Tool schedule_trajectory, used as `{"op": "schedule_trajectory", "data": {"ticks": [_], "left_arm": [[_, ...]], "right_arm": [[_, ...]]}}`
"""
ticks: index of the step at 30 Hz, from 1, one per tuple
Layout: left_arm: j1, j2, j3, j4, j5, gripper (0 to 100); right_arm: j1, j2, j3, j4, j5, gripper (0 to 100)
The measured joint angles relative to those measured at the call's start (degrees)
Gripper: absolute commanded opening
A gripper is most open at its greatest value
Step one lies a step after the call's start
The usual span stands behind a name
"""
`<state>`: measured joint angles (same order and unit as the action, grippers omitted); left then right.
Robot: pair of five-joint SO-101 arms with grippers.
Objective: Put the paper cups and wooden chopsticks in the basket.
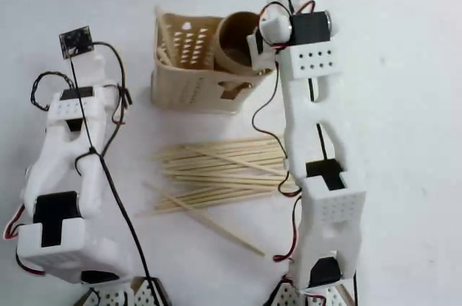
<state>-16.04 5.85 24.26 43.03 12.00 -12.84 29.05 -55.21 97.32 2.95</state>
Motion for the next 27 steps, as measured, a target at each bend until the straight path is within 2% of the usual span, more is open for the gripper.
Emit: {"op": "schedule_trajectory", "data": {"ticks": [3,14,24,27], "left_arm": [[0.0,0.0,0.0,0.0,0.0,17],[0.0,0.0,0.0,0.0,0.0,17],[0.0,0.0,0.0,0.0,0.0,17],[0.0,0.0,0.0,0.0,0.0,17]], "right_arm": [[0.0,-2.1,1.8,0.5,-2.0,1.5],[-1.8,-10.0,9.3,0.9,-2.1,1.7],[-2.9,-12.0,9.7,0.9,-4.0,1.9],[-4.2,-13.6,10.9,0.9,-4.7,6.0]]}}
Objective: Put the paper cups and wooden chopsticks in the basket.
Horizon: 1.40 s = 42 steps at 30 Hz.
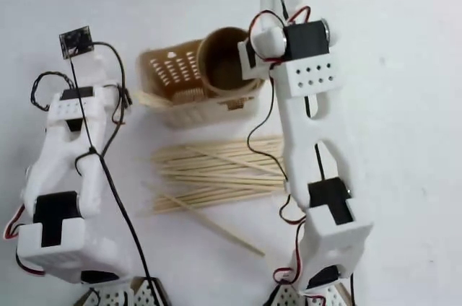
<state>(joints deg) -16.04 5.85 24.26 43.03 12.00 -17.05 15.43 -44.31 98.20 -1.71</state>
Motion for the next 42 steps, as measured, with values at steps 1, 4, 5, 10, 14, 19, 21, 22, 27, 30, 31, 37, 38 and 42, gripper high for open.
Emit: {"op": "schedule_trajectory", "data": {"ticks": [1,4,5,10,14,19,21,22,27,30,31,37,38,42], "left_arm": [[0.0,0.0,0.0,0.0,0.0,17],[0.0,0.0,0.0,0.0,0.0,17],[0.0,0.0,0.0,0.0,0.0,17],[0.0,0.0,0.0,0.0,0.0,17],[0.0,0.0,0.0,0.0,0.0,17],[0.0,0.0,0.0,0.0,0.0,17],[0.0,0.0,0.0,0.0,0.0,17],[0.0,0.0,0.0,0.0,0.0,17],[0.0,0.0,0.0,0.0,0.0,17],[0.0,0.0,0.0,0.0,0.0,17],[0.0,0.0,0.0,0.0,0.0,17],[0.0,0.0,0.0,0.0,0.0,17],[0.0,0.0,0.0,0.0,0.0,17],[0.0,0.0,0.0,0.0,0.0,17]], "right_arm": [[-0.1,-0.5,0.6,0.0,-0.5,7.4],[-0.4,-1.0,1.1,0.0,-1.1,10.3],[-0.4,-1.1,1.1,0.0,-1.1,11.4],[-0.4,-1.0,1.1,0.0,-1.1,19.3],[-0.4,-0.4,1.1,0.0,0.3,20.2],[-0.5,-0.4,1.1,0.0,1.6,20.2],[-0.5,-0.4,0.7,0.0,1.6,20.2],[-0.5,-0.4,0.1,0.0,1.6,20.2],[-1.0,-0.4,-6.9,0.0,1.7,20.1],[-2.7,-0.4,-12.1,0.0,4.0,20.1],[-3.7,-0.4,-13.0,0.0,4.8,20.1],[-10.5,-5.4,-11.5,0.0,8.1,20.0],[-11.5,-6.9,-9.9,0.0,8.6,20.0],[-15.9,-14.4,-0.4,0.0,12.6,20.0]]}}
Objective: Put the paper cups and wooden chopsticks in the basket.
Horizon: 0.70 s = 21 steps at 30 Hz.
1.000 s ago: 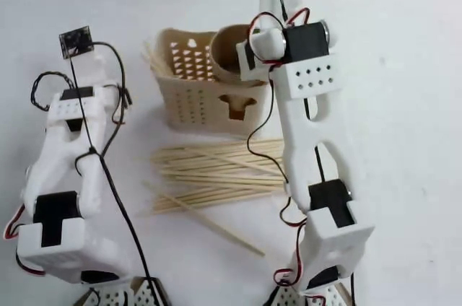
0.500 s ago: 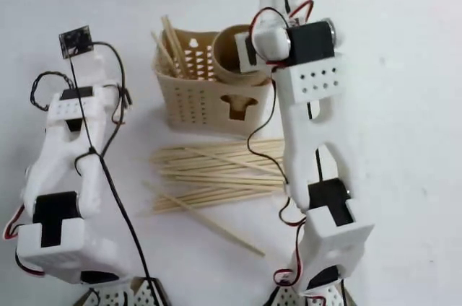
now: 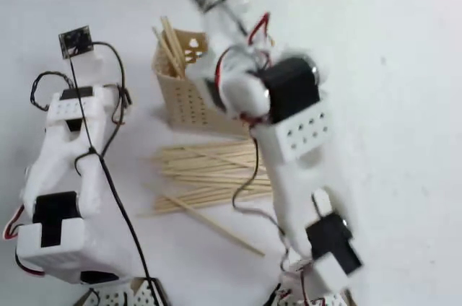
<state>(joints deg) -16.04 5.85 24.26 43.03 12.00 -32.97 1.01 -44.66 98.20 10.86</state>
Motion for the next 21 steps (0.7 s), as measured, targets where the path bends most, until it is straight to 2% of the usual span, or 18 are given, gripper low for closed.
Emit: {"op": "schedule_trajectory", "data": {"ticks": [6,10,17,21], "left_arm": [[0.0,0.0,0.0,0.0,0.0,17],[0.0,0.0,0.0,0.0,0.0,17],[-2.5,0.0,0.0,0.0,0.0,17],[-3.9,0.0,0.0,-0.5,0.0,16]], "right_arm": [[-7.0,-13.5,21.5,0.0,10.8,20.0],[-11.3,-24.1,37.6,-5.1,16.0,20.0],[-20.4,-37.5,76.7,-27.7,20.3,20.0],[-21.1,-38.1,97.1,-44.1,21.9,20.0]]}}
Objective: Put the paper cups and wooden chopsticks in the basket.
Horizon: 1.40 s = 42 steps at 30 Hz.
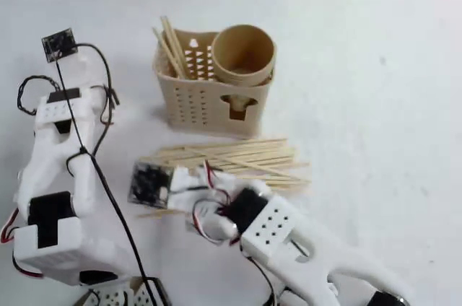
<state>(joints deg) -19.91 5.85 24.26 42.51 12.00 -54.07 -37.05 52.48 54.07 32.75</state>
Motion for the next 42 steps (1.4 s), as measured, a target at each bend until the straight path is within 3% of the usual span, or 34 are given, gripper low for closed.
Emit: {"op": "schedule_trajectory", "data": {"ticks": [7,17,23,30,35,42], "left_arm": [[0.0,0.0,0.0,-1.2,0.0,16],[0.0,0.0,0.0,-1.3,0.0,16],[0.0,0.0,0.0,-1.3,0.0,16],[0.0,0.0,0.0,-1.3,0.0,16],[0.0,0.0,0.0,-1.3,0.0,16],[0.0,0.0,0.0,-1.3,0.0,16]], "right_arm": [[-0.4,-0.2,12.1,-6.9,0.1,20.0],[-0.4,-0.3,13.7,-7.1,0.1,20.0],[-0.4,-0.3,18.0,-7.1,0.4,12.5],[-0.4,-0.3,18.0,-7.1,0.4,11.4],[-0.4,-0.3,18.0,-7.1,0.4,1.9],[2.8,-0.3,17.8,-7.1,0.4,1.6]]}}
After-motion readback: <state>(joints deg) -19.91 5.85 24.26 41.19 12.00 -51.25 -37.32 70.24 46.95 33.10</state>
